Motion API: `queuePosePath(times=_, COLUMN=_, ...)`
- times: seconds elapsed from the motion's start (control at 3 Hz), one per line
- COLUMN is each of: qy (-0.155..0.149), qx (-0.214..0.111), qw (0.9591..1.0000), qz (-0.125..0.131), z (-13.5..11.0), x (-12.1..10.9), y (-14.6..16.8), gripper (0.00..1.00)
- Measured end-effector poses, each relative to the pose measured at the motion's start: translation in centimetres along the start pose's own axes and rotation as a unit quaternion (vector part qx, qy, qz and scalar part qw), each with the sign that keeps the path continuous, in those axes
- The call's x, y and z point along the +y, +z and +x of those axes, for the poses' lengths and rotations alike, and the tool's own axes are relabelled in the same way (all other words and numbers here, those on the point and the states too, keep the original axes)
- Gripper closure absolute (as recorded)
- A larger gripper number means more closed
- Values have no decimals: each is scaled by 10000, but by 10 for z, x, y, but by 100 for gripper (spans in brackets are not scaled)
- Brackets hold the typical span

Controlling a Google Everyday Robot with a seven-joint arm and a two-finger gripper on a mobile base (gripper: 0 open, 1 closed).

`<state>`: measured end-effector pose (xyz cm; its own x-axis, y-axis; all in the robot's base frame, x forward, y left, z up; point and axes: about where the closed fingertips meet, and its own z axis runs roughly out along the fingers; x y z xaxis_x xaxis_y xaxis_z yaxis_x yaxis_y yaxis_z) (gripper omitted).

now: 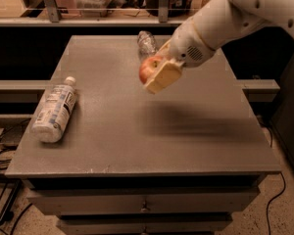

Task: Move apple near blue plastic bottle

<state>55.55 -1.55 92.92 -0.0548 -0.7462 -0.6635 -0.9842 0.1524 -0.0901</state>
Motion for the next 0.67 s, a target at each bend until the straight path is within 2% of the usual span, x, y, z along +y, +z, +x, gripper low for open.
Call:
queuePosePath(times=0.33, qy=-405, qx=-47, qw=9970, qz=-653, z=-32, x=44, y=41, gripper=100)
queuePosePath(times=0.67, qy=-563, qx=-111, qw=9907, qz=-1234, z=-49, x=78, y=83, gripper=100)
